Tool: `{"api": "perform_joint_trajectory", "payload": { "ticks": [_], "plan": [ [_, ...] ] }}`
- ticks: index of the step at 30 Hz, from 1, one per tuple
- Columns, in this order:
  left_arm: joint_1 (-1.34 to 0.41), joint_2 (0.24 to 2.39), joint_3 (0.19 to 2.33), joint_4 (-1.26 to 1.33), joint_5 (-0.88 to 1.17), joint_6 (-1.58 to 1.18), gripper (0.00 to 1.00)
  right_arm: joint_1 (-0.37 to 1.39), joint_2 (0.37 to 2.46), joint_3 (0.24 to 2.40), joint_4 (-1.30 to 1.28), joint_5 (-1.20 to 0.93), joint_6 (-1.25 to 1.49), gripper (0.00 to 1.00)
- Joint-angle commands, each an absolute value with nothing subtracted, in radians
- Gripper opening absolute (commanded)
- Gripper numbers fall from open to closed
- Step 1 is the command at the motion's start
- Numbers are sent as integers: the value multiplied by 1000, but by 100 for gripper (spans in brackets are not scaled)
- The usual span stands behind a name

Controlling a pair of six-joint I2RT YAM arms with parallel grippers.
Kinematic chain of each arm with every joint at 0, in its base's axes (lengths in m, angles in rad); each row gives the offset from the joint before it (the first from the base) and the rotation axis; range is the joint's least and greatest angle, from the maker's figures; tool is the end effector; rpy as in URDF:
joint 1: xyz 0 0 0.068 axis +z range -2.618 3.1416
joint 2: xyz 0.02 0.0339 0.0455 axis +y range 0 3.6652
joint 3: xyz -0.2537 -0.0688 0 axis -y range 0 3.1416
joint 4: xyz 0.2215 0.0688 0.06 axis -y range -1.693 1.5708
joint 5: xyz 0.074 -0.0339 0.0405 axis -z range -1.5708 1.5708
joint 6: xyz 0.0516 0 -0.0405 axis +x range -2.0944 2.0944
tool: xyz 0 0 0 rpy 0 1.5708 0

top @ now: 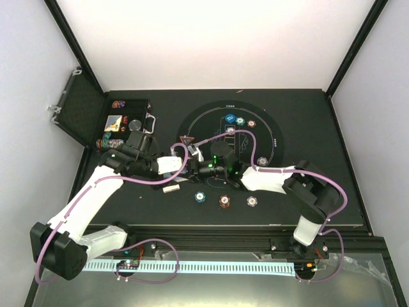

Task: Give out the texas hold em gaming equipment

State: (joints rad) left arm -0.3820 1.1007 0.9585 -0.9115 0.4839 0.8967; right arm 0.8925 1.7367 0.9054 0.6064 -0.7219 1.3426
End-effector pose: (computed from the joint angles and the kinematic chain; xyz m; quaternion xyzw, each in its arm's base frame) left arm 0.1692 -0.0939 0.2637 0.6092 0.7167 -0.1608 0.2990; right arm 0.2027 0.3059 0.2154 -0.0513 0.7623 0.6452 0.0071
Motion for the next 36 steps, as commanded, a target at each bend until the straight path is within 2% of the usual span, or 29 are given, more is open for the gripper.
{"api": "perform_joint_trajectory", "payload": {
  "ticks": [1, 11, 12, 16, 21, 24, 28, 33, 36],
  "plan": [
    [-390, 1081, 943, -865, 517, 895, 44, 898, 1732, 908, 688, -730, 1374, 10],
    [-390, 1081, 900, -790, 493, 863, 44, 902, 1726, 902, 706, -734, 1381, 11],
    [-390, 1081, 900, -788, 490, 860, 42, 902, 1726, 902, 706, -734, 1381, 11],
    [-390, 1076, 900, -783, 484, 852, 18, 902, 1727, 898, 707, -734, 1380, 13],
    [-389, 1069, 902, -795, 479, 856, 10, 902, 1726, 896, 684, -734, 1358, 19],
    [-390, 1066, 909, -815, 476, 861, 1, 890, 1721, 897, 635, -738, 1320, 29],
    [-390, 1060, 919, -846, 472, 873, 1, 855, 1696, 898, 504, -748, 1232, 35],
    [-389, 1055, 922, -863, 465, 882, 1, 828, 1657, 961, 247, -740, 1060, 56],
    [-389, 1061, 925, -867, 462, 881, 2, 828, 1658, 984, 211, -759, 1030, 65]
  ]
}}
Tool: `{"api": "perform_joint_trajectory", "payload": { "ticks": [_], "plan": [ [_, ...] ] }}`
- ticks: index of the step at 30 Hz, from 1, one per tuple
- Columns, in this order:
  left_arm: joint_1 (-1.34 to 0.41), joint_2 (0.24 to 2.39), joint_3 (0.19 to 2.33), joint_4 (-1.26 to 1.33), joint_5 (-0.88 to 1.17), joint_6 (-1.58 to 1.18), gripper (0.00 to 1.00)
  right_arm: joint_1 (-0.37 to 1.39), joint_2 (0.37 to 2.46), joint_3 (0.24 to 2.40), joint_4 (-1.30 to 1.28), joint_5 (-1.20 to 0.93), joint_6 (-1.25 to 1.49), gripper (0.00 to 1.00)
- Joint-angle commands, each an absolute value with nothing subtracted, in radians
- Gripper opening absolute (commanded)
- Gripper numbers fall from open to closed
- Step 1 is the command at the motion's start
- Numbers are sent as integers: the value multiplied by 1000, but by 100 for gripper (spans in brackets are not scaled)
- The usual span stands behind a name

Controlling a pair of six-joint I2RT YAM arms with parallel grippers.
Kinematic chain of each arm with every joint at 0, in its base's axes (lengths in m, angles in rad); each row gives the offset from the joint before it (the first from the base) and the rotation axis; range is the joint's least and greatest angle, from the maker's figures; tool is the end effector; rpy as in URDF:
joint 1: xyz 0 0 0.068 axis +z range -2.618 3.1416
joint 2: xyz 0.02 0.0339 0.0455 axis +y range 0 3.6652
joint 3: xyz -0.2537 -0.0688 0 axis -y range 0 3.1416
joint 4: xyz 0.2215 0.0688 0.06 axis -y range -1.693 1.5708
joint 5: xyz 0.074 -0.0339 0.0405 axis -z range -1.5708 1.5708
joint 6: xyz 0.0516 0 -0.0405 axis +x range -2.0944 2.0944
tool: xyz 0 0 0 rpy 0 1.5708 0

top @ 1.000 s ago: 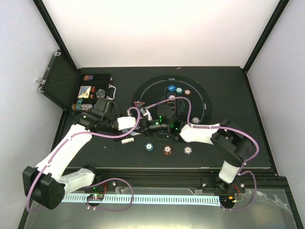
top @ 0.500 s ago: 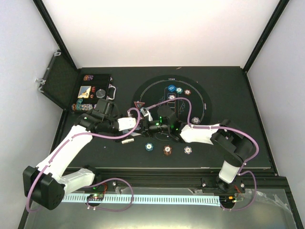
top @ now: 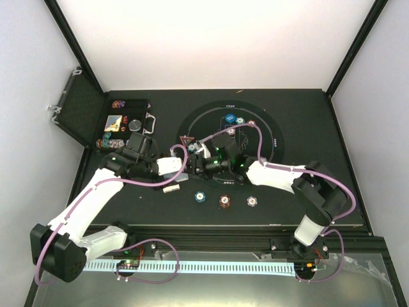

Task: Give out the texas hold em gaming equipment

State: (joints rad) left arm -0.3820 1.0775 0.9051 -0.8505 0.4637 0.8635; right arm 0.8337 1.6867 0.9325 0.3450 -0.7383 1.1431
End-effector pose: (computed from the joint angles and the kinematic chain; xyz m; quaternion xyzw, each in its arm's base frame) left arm 0.1686 -0.0926 0.2555 0.5970 0.7248 -0.1521 0.3084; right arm 0.2127 0.2860 0.2129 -0.0755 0.8009 0.5933 0.0295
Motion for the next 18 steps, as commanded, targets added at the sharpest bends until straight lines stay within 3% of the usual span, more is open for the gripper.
{"api": "perform_joint_trajectory", "payload": {
  "ticks": [1, 8, 18],
  "plan": [
    [-389, 1064, 927, -867, 463, 880, 2, 828, 1659, 987, 217, -765, 1032, 66],
    [-388, 1080, 934, -875, 458, 879, 2, 855, 1700, 1035, 216, -803, 1023, 70],
    [-388, 1074, 934, -885, 450, 880, 1, 849, 1755, 1090, 89, -782, 955, 67]
  ]
}}
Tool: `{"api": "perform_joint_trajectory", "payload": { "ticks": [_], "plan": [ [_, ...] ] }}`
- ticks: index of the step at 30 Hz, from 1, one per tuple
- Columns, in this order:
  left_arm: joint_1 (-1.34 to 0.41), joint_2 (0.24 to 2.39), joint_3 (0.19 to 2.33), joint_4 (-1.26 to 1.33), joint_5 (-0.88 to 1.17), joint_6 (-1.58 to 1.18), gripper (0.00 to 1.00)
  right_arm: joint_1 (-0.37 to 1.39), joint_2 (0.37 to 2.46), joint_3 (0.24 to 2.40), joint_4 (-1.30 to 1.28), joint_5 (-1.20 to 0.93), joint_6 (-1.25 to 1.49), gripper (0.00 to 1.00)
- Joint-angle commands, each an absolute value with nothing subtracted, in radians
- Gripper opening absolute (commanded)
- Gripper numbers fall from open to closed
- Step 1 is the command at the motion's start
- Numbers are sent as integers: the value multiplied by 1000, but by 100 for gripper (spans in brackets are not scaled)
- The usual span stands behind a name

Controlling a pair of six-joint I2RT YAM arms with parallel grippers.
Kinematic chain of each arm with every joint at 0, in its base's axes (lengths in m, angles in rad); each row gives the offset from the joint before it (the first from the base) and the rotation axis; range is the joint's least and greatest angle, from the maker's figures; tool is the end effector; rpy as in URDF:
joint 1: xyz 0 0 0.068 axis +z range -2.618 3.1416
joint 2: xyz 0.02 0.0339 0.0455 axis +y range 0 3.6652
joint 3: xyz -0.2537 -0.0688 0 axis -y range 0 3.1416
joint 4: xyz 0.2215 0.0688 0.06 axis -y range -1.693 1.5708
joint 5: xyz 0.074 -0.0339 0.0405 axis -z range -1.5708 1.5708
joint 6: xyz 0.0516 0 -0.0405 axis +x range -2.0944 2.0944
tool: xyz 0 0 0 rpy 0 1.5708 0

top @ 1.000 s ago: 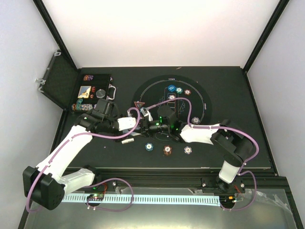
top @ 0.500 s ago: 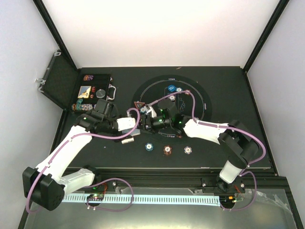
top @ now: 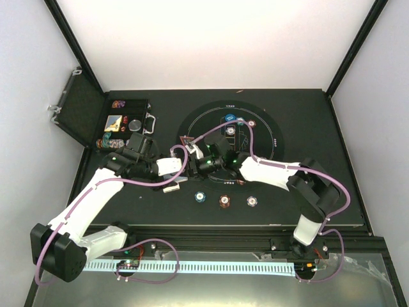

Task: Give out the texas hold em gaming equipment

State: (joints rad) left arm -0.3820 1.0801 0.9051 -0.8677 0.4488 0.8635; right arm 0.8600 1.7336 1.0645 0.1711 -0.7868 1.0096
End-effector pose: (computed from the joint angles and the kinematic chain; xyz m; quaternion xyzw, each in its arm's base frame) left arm 0.1677 -0.0915 0.2537 0.5961 0.7306 -0.1479 0.2983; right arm 0.2131 0.3036 0.2208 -0.1360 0.8063 0.5754 0.0153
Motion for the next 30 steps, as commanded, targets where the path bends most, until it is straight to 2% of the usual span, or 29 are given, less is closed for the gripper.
{"api": "perform_joint_trajectory", "payload": {
  "ticks": [1, 20, 25, 30],
  "plan": [
    [-388, 1073, 934, -887, 451, 881, 1, 842, 1753, 1085, 79, -779, 949, 67],
    [-387, 1095, 936, -893, 427, 877, 2, 767, 1632, 966, 33, -751, 909, 48],
    [-385, 1100, 927, -890, 417, 877, 2, 766, 1598, 952, 56, -747, 937, 37],
    [-384, 1110, 921, -882, 413, 872, 2, 767, 1569, 906, 231, -786, 1057, 27]
  ]
}}
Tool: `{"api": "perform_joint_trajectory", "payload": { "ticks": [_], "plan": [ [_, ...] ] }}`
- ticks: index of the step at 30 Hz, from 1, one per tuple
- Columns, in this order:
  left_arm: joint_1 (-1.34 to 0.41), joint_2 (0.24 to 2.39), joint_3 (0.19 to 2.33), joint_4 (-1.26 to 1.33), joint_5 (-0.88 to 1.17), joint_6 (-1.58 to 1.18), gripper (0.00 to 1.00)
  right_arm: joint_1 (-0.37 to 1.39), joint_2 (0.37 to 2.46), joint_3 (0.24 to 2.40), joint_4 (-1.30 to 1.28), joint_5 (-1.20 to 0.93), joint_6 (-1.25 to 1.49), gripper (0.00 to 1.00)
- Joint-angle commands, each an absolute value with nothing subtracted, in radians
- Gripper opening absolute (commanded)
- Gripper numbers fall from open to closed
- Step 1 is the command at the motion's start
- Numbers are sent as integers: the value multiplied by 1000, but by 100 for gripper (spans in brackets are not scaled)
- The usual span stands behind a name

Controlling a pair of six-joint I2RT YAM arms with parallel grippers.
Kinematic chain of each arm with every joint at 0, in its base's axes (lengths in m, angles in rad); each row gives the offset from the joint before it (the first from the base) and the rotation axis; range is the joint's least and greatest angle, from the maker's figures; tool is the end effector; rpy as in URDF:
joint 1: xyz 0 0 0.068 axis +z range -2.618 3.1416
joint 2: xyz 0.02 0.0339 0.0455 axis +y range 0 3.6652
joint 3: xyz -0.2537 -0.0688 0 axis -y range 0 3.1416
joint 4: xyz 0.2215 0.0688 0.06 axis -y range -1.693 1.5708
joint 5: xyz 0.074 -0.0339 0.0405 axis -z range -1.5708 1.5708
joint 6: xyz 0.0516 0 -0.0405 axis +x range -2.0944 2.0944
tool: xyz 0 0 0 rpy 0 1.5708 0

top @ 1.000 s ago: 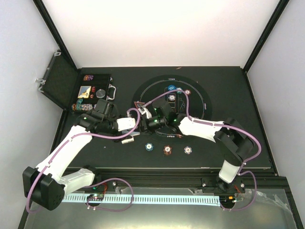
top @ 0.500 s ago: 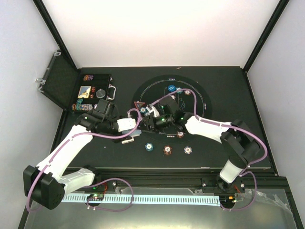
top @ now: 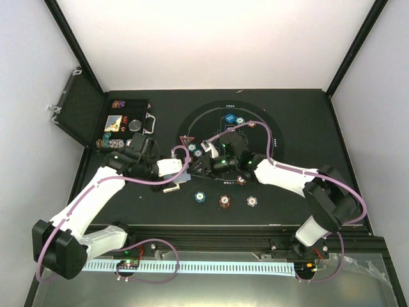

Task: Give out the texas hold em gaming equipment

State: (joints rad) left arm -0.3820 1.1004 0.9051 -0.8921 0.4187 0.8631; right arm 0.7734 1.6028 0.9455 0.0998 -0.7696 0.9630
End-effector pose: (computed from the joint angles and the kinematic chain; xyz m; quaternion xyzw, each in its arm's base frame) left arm 0.1687 -0.0904 0.2483 0.5942 0.7426 -0.1402 0.2755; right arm 0.2142 0.2593 0.2205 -0.1046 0.8240 0.5553 0.0402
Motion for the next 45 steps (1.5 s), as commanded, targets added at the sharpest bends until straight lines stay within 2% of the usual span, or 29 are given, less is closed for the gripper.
{"api": "perform_joint_trajectory", "payload": {
  "ticks": [1, 6, 10, 15, 26, 33, 45],
  "plan": [
    [-383, 1112, 921, -882, 411, 871, 1, 766, 1566, 893, 272, -795, 1086, 26],
    [-383, 1123, 916, -878, 396, 870, 2, 768, 1546, 861, 336, -803, 1136, 24],
    [-383, 1125, 911, -873, 393, 868, 2, 775, 1542, 857, 337, -805, 1133, 34],
    [-383, 1126, 913, -871, 395, 862, 2, 796, 1568, 868, 347, -804, 1134, 34],
    [-382, 1127, 914, -874, 383, 864, 2, 819, 1595, 882, 379, -804, 1151, 22],
    [-382, 1131, 910, -878, 376, 862, 2, 800, 1589, 900, 330, -806, 1120, 2],
    [-338, 1134, 905, -893, 362, 868, 2, 581, 1533, 928, 166, -877, 999, 1]
  ]
}}
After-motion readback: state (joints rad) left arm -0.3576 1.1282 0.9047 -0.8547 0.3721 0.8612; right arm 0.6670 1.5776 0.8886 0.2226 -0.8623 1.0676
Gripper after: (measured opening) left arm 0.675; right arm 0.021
